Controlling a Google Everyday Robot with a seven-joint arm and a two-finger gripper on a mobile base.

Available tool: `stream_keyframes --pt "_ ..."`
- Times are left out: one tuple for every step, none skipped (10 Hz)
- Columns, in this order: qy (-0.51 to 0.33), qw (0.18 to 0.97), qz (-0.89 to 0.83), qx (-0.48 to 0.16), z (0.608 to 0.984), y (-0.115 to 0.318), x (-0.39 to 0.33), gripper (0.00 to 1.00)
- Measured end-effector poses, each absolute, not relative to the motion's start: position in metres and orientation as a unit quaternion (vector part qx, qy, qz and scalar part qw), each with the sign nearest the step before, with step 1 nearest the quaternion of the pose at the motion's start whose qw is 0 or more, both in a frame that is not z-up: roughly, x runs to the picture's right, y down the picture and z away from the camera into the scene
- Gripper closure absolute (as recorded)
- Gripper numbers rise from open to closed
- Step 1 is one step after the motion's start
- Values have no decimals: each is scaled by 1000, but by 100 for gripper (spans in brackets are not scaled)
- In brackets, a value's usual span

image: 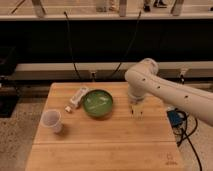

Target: Move the arm in a circular motion

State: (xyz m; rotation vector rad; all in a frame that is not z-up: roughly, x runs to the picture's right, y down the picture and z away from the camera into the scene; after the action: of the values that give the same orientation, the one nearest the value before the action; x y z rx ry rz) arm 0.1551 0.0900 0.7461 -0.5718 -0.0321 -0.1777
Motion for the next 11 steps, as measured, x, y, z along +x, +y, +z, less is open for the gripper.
stream_keyframes --pt "-17 955 -89 -284 745 94 154 20" --pt "-21 955 -91 -282 745 96 147 20" --pt "-26 955 -94 -282 747 96 145 20" --pt "-28 954 -95 -282 748 97 146 20" --pt "-28 954 -98 -282 750 98 152 20" --pt "-29 954 -99 -282 751 100 155 20" --pt "-30 954 -100 -282 752 100 154 20" --pt "-32 953 -102 -282 754 101 151 20" --pt "-34 953 -101 -283 755 102 151 20" --pt "-36 953 -102 -283 757 103 154 20" --pt "-37 953 -104 -282 760 103 158 20"
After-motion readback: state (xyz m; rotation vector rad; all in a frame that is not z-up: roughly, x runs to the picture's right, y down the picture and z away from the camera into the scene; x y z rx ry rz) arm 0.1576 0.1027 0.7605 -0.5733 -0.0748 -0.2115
